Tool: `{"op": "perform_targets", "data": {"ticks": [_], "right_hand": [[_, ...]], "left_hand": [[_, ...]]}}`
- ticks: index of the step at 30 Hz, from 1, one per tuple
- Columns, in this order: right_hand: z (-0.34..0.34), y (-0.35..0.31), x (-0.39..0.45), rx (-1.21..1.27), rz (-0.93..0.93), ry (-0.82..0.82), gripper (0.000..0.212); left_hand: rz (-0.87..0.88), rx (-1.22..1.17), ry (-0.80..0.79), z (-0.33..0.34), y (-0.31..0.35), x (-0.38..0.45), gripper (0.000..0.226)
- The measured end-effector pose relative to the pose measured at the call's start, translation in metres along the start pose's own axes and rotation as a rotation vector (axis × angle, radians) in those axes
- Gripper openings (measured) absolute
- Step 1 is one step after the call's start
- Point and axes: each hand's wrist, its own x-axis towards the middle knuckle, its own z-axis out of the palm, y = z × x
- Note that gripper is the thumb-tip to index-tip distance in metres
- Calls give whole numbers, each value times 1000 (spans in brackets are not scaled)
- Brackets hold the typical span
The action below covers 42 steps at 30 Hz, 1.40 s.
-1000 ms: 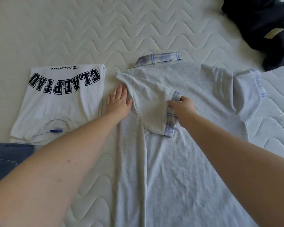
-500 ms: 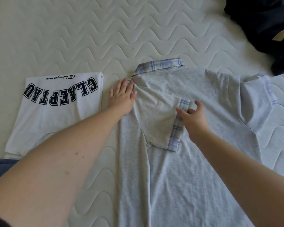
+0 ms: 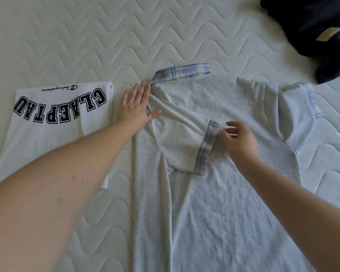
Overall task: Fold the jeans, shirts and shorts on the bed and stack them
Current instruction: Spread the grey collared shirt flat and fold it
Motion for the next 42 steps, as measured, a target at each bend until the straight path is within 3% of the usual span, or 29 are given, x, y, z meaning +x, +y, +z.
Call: {"op": "perform_targets", "data": {"ticks": [4, 9, 12, 15, 21, 28, 31, 34, 39, 41, 42], "right_hand": [[-41, 8, 8, 14, 5, 205, 20], [-93, 29, 14, -55, 54, 443, 25], [-120, 43, 21, -34, 191, 508, 48], [-138, 50, 30, 55, 319, 421, 66], [-158, 37, 57, 722, 480, 86, 33], [-160, 22, 70, 785, 507, 61, 46], [-161, 9, 74, 703, 495, 95, 26], [-160, -3, 66, 596, 352, 197, 17], [-128, -27, 22, 217, -168, 295, 16], [-108, -32, 4, 50, -297, 254, 19], [-98, -33, -5, -22, -347, 241, 21]], "left_hand": [[190, -87, 201, -5, 51, -29, 66], [390, -173, 121, -6, 150, -50, 64], [389, -168, 79, -4, 199, -48, 63], [368, -58, 25, 8, 220, -42, 66], [366, -20, 22, 28, 221, -35, 64], [405, -62, -26, 24, 218, -33, 66], [413, -76, -60, 25, 218, -31, 66], [419, -98, -44, 28, 218, -30, 66], [397, -117, -52, 29, 217, -31, 64], [377, -223, -123, 25, 219, -24, 61], [339, -389, -196, 16, 220, -19, 55]]}}
